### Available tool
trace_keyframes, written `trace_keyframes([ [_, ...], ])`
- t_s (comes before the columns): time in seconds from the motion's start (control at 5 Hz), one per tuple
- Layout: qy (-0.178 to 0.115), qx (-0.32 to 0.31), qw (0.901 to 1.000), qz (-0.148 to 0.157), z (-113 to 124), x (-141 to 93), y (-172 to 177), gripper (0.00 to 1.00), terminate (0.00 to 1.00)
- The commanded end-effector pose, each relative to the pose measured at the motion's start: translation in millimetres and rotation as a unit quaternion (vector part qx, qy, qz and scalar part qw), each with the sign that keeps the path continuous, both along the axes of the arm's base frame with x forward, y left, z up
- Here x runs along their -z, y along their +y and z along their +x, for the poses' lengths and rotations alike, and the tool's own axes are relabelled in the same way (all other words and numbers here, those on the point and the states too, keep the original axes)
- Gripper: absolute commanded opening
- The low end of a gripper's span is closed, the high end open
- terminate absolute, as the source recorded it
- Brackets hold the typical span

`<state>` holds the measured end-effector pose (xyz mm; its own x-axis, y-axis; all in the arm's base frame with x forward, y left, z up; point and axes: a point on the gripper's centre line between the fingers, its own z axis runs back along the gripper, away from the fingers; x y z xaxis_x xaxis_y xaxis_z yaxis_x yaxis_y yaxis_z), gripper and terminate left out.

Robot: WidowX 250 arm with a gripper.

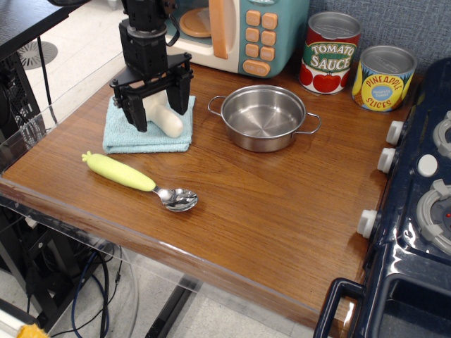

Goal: Move the mushroom towards the right end off the table.

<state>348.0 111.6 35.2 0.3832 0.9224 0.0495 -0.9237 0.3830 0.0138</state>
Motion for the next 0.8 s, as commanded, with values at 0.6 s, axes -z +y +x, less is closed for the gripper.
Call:
trace_keyframes([
  [0.6, -0.042, -0.013, 0.9989, 0.012, 1.0, -32.5, 13.5, 0.00, 0.00],
])
